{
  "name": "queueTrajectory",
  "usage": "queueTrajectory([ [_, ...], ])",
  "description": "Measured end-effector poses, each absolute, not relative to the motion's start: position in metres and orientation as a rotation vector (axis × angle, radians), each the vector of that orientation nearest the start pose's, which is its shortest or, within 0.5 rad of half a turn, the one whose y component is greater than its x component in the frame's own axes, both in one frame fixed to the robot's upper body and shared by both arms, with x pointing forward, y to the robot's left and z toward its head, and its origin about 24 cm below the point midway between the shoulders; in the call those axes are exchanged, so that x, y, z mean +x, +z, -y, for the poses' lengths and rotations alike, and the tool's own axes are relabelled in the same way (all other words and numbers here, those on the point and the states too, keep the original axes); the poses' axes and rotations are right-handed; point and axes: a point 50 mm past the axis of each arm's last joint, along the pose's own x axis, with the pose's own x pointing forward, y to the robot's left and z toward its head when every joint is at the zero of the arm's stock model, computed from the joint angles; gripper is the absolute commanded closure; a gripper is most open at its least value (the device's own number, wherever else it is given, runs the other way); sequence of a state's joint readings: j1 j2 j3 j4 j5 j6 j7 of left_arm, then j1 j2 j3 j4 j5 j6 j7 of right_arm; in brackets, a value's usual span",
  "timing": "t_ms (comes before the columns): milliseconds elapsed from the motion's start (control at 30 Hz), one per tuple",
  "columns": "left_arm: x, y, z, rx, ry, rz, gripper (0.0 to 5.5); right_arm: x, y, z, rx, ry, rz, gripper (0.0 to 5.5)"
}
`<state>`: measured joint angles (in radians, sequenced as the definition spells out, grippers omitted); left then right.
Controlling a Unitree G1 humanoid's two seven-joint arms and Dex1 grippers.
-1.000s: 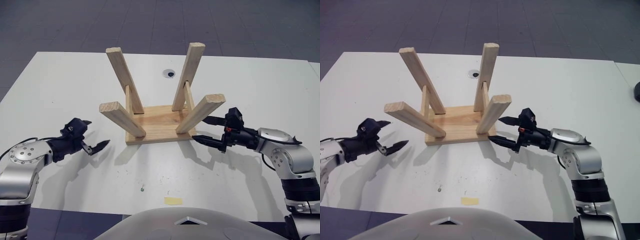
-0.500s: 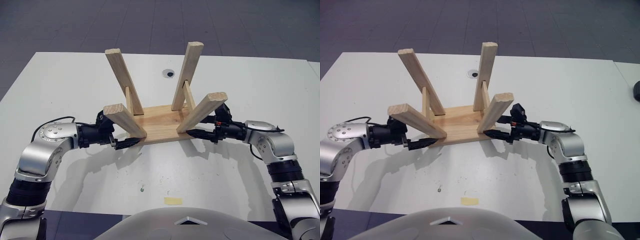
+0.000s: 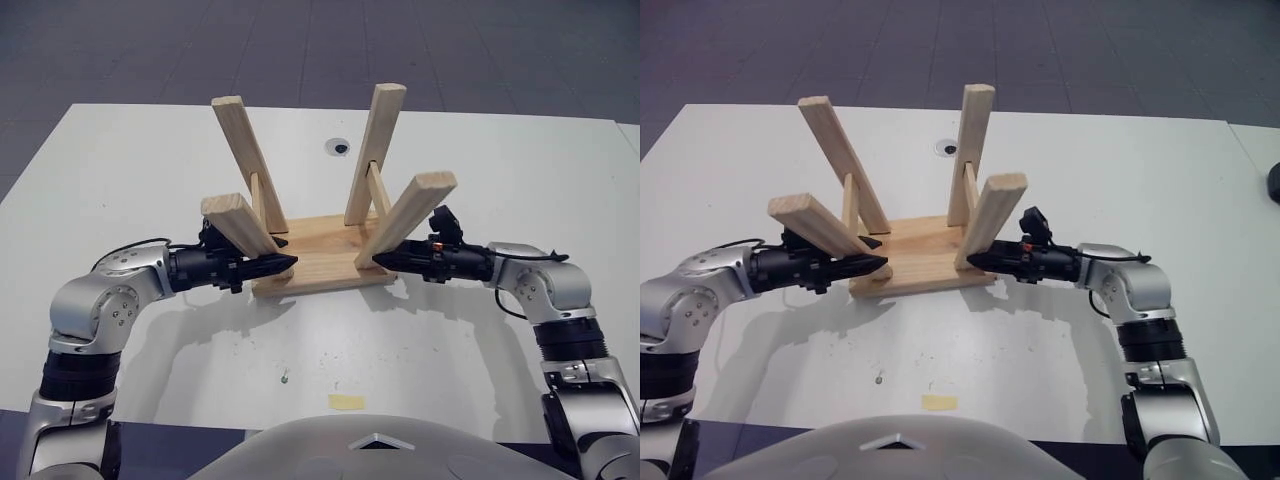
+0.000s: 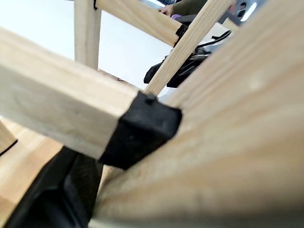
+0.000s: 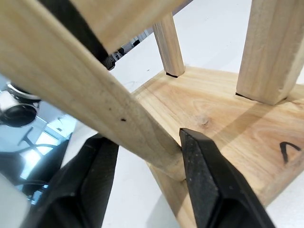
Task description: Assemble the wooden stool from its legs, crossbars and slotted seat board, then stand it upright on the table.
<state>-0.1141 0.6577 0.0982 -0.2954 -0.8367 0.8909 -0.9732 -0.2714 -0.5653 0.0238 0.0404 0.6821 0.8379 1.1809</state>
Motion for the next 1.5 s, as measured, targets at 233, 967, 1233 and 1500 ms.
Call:
queueTrajectory([
  [233, 0.23, 0.135, -0.195, -0.524, -1.068, -0.388, 4.02, 0.23, 0.104, 0.177, 0.75, 1.283, -0.503, 4.09],
  [967, 0.262, 0.126, -0.227, -0.756, -0.609, -0.454, 1.05, 0.236, 0.095, 0.19, 0.948, 0.809, -0.377, 1.56],
  [1233, 0.261, 0.115, -0.21, -0.615, -0.729, -0.464, 0.1, 0.24, 0.089, 0.187, 0.844, 0.842, -0.346, 0.3],
  [1500, 0.253, 0.104, -0.194, -0.556, -0.843, -0.454, 0.1, 0.241, 0.093, 0.182, 0.818, 0.938, -0.32, 0.11],
])
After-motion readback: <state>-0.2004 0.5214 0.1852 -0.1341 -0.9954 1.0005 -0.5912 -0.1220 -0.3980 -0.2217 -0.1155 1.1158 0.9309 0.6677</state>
